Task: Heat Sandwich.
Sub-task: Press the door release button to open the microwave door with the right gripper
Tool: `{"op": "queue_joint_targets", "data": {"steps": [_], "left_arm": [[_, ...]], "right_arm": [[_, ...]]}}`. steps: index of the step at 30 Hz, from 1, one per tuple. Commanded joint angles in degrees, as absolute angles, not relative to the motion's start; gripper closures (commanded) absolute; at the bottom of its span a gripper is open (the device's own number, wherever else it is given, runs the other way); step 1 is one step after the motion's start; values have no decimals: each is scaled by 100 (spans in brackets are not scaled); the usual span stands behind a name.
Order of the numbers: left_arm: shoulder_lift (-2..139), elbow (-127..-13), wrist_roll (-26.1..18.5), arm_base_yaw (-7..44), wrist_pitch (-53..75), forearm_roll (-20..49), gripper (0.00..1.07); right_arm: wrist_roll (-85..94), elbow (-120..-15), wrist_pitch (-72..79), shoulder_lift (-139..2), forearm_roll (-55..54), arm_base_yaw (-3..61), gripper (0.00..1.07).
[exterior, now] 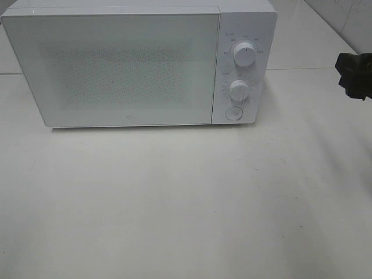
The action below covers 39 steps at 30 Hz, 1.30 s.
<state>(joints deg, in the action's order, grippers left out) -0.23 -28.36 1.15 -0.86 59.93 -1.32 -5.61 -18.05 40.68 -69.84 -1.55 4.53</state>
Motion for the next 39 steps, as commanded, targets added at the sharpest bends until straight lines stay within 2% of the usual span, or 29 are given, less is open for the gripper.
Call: {"op": "queue_joint_targets", "data": {"steps": [1,4,8,9,12,17,21,31,39], "left_arm": [[-126,-2825,115,-103,5942,-120,7],[-126,-2825,115,-103,5942,-120,7],[-126,-2825,115,-103,5942,-120,7],[-126,-2825,115,-103,5942,-120,7],[-126,-2825,115,-103,5942,-120,7],[-126,-2825,115,-103,5942,-120,7],[-126,-2825,115,-103,5942,-120,7],[-126,-2825,115,-103,5942,-120,7],[-126,-2825,115,-103,5942,-120,7]], "right_arm": [[-441,-1667,4521,-7133,-407,539,31],[-246,-1633,4641,-7254,-607,722,31],[264,-1616,5025,-7701,-1329,1432,31],[264,-1616,5025,-7701,-1329,1432,31],[647,-1616,5506,-8125,-1971,2051,31],[802,-1616,5993,-8543,-2630,2653,31],[1043,-1719,6434,-9070,-3547,3495,31],[1644,-2361,6411,-9826,-4481,4446,31],[1684,-2636,6360,-10044,-4910,4767,31]]}}
